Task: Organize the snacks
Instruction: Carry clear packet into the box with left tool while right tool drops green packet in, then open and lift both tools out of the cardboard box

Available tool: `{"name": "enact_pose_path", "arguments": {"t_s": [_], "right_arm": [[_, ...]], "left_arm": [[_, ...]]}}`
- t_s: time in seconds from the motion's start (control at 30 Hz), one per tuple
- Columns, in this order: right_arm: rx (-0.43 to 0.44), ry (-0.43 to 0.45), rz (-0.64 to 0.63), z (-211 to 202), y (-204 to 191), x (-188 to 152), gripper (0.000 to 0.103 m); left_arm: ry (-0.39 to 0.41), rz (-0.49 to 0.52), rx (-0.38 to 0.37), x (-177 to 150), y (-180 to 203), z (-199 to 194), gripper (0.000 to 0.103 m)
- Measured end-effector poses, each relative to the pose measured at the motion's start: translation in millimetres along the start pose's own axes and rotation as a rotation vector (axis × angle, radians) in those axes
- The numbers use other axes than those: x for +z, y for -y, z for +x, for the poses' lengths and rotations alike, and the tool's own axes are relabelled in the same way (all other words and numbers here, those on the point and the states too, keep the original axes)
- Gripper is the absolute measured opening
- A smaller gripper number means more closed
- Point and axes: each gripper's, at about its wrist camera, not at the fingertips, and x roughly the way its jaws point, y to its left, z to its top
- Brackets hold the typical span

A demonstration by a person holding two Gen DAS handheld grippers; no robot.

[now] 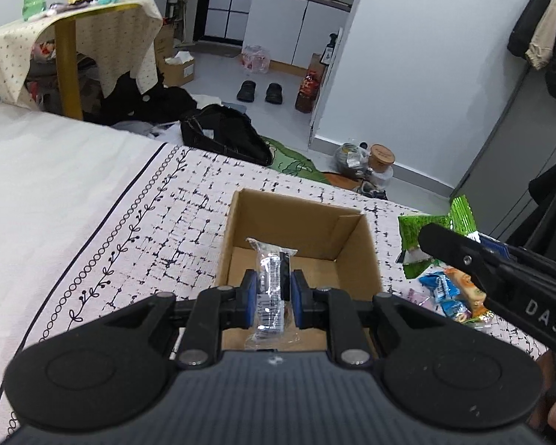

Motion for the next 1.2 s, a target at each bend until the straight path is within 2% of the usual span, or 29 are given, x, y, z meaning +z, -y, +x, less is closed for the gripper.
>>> {"name": "enact_pose_path", "arguments": {"t_s": [0.27,0.47,0.57,0.63,0.77,0.87,0.93,1.0,1.07,1.2], "right_arm": [[0.013,-0.063,-0.014,14.7,-7.4,-9.3,0.028],[0.015,-0.083,-0.005,22.3,-5.5,-12.8,0.028],[0.027,-0.085,0.000,28.7,-6.1,-11.5,0.029],[0.045,-0.072,-0.006,29.5,-6.4,-10.3,0.032],[0.036,-0.042,-0.008,21.8,-3.2,-9.3,0.053],[0.010,-0.040,-0.019,14.1,0.2,-10.1,0.058],[-0.023,-0.025,-0.023,5.9,2.8,-10.6,0.069],[-0.050,-0.003,-0.036,-2.1,5.0,-10.6,0.088],[-0.066,0.012,-0.041,-11.9,9.2,-10.2,0.097],[-0.080,0.017,-0.005,-23.7,22.4,-11.1,0.101]], "left_arm": [[-0.030,-0.020,-0.005,-0.2,-5.7,15.8,0.018],[-0.029,-0.039,0.003,-1.5,-8.9,11.5,0.023],[-0.020,-0.051,0.011,-2.4,-11.5,6.3,0.028],[-0.018,-0.060,0.017,-3.7,-13.9,3.6,0.037],[-0.013,-0.075,0.029,-6.1,-15.5,-2.1,0.047],[-0.017,-0.082,0.037,-6.5,-14.4,-4.7,0.056],[-0.018,-0.092,0.040,-7.8,-14.7,-5.6,0.063],[-0.021,-0.101,0.046,-9.5,-12.9,-6.3,0.067],[-0.027,-0.102,0.049,-12.1,-10.0,-6.8,0.070],[-0.040,-0.098,0.051,-19.0,-0.4,-8.6,0.079]]}}
